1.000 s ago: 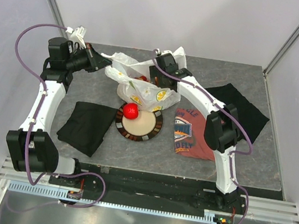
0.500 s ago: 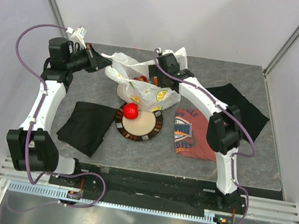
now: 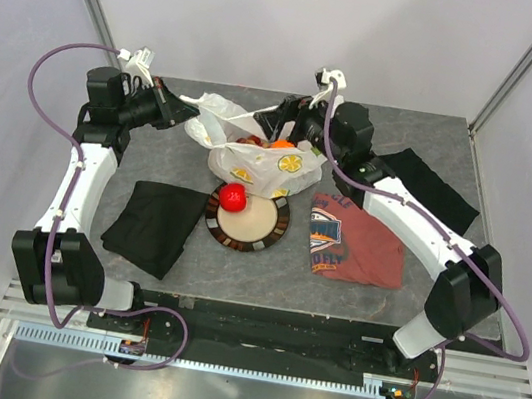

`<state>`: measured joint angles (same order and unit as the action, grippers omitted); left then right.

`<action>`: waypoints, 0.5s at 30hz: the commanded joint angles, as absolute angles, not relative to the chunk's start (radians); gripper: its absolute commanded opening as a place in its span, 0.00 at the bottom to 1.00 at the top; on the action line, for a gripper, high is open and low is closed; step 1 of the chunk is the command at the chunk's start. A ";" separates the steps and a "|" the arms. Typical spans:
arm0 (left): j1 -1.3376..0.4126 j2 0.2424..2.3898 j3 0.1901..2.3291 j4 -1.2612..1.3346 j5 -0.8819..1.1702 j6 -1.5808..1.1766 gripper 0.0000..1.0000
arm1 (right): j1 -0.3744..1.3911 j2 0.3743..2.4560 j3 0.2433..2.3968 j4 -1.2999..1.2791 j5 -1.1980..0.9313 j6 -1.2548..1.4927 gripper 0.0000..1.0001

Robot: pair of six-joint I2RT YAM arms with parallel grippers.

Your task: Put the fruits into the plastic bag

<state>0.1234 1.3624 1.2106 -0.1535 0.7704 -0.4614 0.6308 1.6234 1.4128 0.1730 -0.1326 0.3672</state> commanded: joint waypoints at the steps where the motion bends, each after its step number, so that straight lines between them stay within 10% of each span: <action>1: 0.132 1.364 1.212 -0.114 0.805 -0.491 0.01 | 0.685 1.592 1.344 0.329 -0.322 0.373 0.95; 15: 0.130 1.362 1.210 -0.113 0.799 -0.492 0.01 | 0.975 1.546 1.189 0.068 0.283 0.161 0.94</action>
<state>0.1234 1.3636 1.2102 -0.1497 0.7704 -0.4614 0.9295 1.5913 1.2472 0.1032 0.0231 0.1780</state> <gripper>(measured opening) 0.033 0.938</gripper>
